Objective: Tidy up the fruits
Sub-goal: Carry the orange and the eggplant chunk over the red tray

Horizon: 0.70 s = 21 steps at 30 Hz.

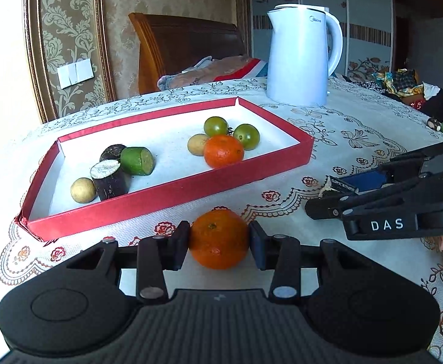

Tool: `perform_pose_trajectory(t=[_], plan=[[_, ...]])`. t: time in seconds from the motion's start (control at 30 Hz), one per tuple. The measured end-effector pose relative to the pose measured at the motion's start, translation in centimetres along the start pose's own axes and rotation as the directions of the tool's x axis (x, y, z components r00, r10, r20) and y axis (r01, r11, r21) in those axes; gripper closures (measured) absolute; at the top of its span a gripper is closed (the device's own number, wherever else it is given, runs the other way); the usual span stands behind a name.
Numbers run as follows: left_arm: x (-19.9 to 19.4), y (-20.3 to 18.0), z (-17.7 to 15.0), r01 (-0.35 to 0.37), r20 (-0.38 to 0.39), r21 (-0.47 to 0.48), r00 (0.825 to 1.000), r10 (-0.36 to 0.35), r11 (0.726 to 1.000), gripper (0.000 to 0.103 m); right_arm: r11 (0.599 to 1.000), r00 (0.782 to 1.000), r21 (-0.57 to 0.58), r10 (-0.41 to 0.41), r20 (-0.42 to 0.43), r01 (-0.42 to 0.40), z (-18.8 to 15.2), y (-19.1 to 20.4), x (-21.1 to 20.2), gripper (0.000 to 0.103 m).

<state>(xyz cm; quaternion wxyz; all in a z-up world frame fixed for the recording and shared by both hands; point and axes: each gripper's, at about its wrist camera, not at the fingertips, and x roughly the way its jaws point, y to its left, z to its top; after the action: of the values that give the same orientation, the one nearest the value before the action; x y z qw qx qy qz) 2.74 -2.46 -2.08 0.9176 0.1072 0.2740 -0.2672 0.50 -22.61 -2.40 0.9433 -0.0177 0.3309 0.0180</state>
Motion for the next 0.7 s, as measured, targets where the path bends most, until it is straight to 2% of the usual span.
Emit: perform_pose_trajectory(t=[0.07,0.23,0.43,0.7], plan=[[0.0,0.3,0.0,-0.003,-0.001,-0.016,1.0,0.003,1.0,0.062,1.0,1.0,-0.014,-0.011,0.007,0.011,-0.1,0.3,0.0,0.063],[0.1,0.6,0.1,-0.015,-0.001,-0.04,1.0,0.015,0.999,0.062,1.0,1.0,-0.01,-0.017,0.012,0.017,0.0,0.3,0.0,0.065],[0.3,2.0,0.2,-0.034,-0.007,-0.138,0.999,0.034,0.99,0.062,1.0,1.0,-0.016,-0.024,0.018,0.024,0.0,0.5,0.1,0.071],[0.2,1.9,0.2,-0.054,-0.006,-0.131,0.999,0.053,0.99,0.062,0.999,0.999,-0.019,-0.025,0.022,0.026,0.0,0.6,0.0,0.071]])
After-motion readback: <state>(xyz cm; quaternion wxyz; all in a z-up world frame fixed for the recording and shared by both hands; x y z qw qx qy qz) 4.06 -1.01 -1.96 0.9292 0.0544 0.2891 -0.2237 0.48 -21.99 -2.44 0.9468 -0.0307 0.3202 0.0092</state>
